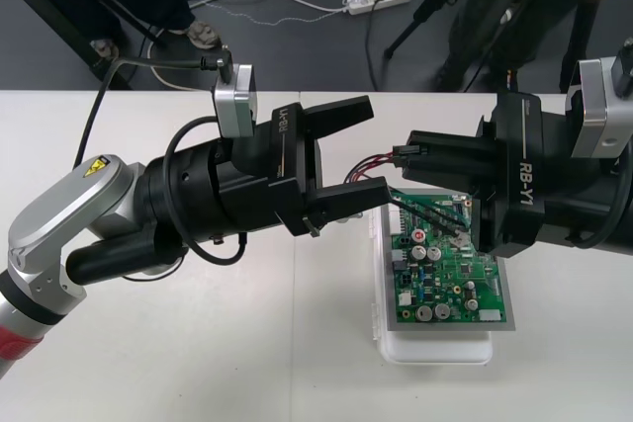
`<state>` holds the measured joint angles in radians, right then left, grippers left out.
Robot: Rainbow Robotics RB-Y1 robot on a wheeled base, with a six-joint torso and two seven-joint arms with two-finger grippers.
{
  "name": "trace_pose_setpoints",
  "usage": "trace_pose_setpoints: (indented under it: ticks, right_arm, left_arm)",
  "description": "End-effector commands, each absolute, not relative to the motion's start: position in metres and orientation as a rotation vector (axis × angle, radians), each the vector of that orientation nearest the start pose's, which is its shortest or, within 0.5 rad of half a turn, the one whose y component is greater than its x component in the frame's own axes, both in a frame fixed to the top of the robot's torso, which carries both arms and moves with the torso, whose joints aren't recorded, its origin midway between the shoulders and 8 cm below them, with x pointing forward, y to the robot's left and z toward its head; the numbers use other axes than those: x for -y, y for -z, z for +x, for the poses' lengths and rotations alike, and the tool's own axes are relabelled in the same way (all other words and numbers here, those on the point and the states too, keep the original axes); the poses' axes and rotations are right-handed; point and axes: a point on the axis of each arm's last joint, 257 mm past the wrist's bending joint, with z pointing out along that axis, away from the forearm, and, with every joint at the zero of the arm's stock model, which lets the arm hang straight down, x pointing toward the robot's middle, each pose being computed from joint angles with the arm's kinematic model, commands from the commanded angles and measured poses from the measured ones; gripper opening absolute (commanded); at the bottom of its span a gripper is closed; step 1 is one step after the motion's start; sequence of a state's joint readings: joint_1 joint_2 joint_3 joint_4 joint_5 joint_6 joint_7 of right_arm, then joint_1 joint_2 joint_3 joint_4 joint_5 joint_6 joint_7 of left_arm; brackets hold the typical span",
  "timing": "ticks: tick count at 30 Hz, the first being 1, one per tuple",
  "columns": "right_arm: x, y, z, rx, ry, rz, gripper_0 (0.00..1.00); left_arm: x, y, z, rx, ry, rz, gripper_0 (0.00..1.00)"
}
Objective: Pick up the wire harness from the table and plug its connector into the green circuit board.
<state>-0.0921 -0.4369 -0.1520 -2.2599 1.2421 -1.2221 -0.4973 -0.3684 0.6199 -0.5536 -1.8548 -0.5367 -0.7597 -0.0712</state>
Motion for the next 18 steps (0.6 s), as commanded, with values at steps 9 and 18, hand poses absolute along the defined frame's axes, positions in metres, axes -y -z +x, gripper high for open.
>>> trace_pose_setpoints:
  ticks: [9, 18]
  right_arm:
    - [0.0552, -0.0098, 0.3070, -1.075, -0.886, -1.251, 0.00]
    - [0.0550, -0.0091, 0.3069, -1.077, -0.888, -1.252, 0.00]
  left_arm:
    - [0.0526, -0.0057, 0.3281, -0.962, 1.341, 0.938, 1.00]
    - [0.0520, -0.0059, 0.3309, -0.966, 1.333, 0.929, 1.00]
